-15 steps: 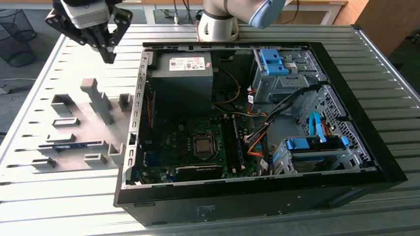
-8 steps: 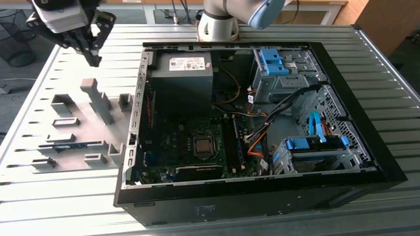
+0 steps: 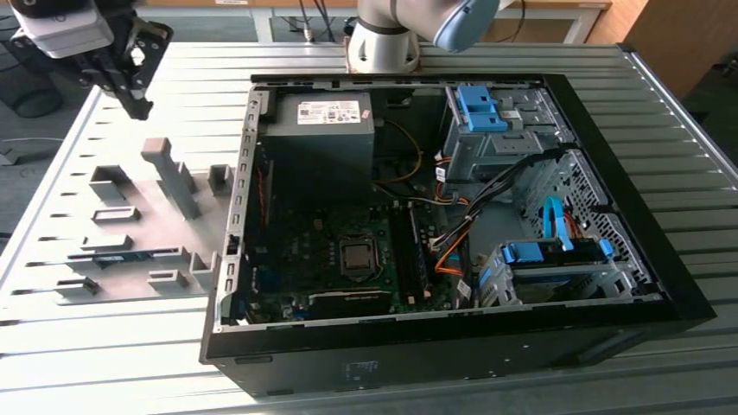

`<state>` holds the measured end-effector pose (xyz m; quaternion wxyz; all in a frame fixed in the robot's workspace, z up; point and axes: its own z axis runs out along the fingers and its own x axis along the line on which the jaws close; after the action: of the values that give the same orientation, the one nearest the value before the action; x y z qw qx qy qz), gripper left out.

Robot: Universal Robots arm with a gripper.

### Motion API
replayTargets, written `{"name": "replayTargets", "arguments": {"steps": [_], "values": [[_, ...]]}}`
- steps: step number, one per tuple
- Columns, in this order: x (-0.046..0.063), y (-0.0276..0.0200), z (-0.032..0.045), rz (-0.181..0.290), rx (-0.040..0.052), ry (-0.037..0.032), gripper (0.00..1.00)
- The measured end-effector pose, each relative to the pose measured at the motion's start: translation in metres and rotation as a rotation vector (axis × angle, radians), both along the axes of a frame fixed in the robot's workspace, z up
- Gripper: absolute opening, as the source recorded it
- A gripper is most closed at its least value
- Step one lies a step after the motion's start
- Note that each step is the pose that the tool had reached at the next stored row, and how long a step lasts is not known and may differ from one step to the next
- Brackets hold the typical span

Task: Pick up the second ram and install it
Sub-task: 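Reach for the second ram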

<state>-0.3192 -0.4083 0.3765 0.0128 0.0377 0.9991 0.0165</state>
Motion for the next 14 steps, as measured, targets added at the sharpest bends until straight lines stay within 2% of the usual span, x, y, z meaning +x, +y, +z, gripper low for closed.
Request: {"name": "replayTargets", "arguments": {"steps": [10,14], "values": [[-0.022,-0.0110,-0.0076,0.000,-0.0039,0.0135,0.10],[-0.034,-0.0150,-0.0116,0.000,-0.0041,0.0171,0.10]]}}
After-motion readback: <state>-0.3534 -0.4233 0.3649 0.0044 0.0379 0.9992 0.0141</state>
